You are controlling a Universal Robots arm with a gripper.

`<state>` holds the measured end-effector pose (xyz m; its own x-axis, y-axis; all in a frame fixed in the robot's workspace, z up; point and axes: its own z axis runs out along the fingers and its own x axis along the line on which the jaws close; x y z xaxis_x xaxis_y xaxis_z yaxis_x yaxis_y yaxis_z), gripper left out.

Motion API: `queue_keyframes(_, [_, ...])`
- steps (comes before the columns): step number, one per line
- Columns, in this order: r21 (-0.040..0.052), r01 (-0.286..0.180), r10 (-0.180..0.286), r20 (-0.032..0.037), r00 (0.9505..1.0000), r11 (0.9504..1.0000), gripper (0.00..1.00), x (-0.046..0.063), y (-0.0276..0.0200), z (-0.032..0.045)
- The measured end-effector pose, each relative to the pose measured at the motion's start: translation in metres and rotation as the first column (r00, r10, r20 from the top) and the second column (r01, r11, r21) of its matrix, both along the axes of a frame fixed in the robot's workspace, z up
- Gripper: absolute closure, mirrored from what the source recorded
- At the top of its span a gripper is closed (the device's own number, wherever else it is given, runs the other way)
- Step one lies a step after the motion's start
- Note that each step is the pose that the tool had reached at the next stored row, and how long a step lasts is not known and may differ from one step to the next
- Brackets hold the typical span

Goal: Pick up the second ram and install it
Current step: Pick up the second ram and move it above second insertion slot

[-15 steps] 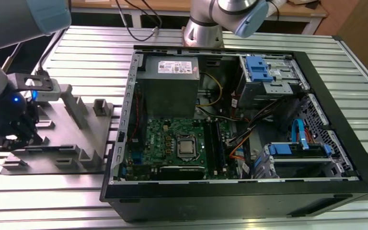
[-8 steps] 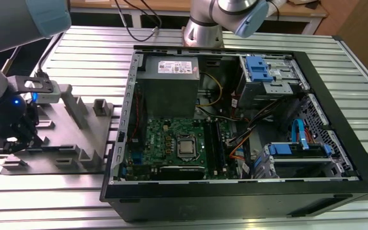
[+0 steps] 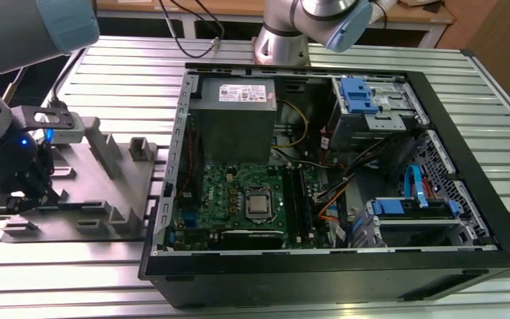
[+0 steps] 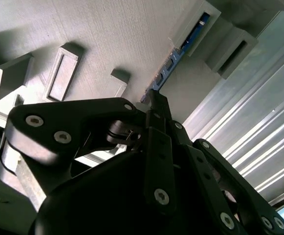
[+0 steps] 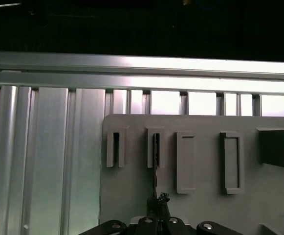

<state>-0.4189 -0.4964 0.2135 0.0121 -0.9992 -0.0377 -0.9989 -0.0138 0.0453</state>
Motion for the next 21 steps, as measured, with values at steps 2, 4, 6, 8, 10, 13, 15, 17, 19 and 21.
queue_keyframes(2, [0.0001,0.000,0.000,0.0000,1.0000,1.0000,0.93,0.0000,0.0000,0.0000])
queue_keyframes(4, [0.0000,0.000,0.000,0.0000,1.0000,1.0000,0.93,0.0000,0.0000,0.0000])
queue_keyframes(6, [0.0000,0.000,0.000,0.0000,1.0000,1.0000,0.87,0.0000,0.0000,0.0000])
queue_keyframes(8, [0.0000,0.000,0.000,-0.0001,1.0000,1.0000,0.80,0.0000,0.0000,0.0000])
queue_keyframes(10, [0.0001,0.000,0.000,0.0000,1.0000,1.0000,0.73,0.0000,0.0000,0.0000])
queue_keyframes(13, [0.0000,-0.002,0.002,-0.0001,1.0000,1.0000,0.67,0.0000,0.0000,-0.0001])
queue_keyframes(15, [0.0002,-0.009,0.009,0.0002,1.0000,1.0000,0.67,0.0001,0.0000,-0.0010])
queue_keyframes(17, [0.0000,-0.019,0.019,-0.0001,0.9998,0.9998,0.67,0.0000,0.0000,-0.0020])
queue_keyframes(19, [0.0001,-0.021,0.021,0.0000,0.9998,0.9998,0.67,0.0000,0.0000,-0.0034])
queue_keyframes(21, [0.0000,-0.021,0.021,-0.0001,0.9998,0.9998,0.67,0.0000,0.0000,-0.0049])
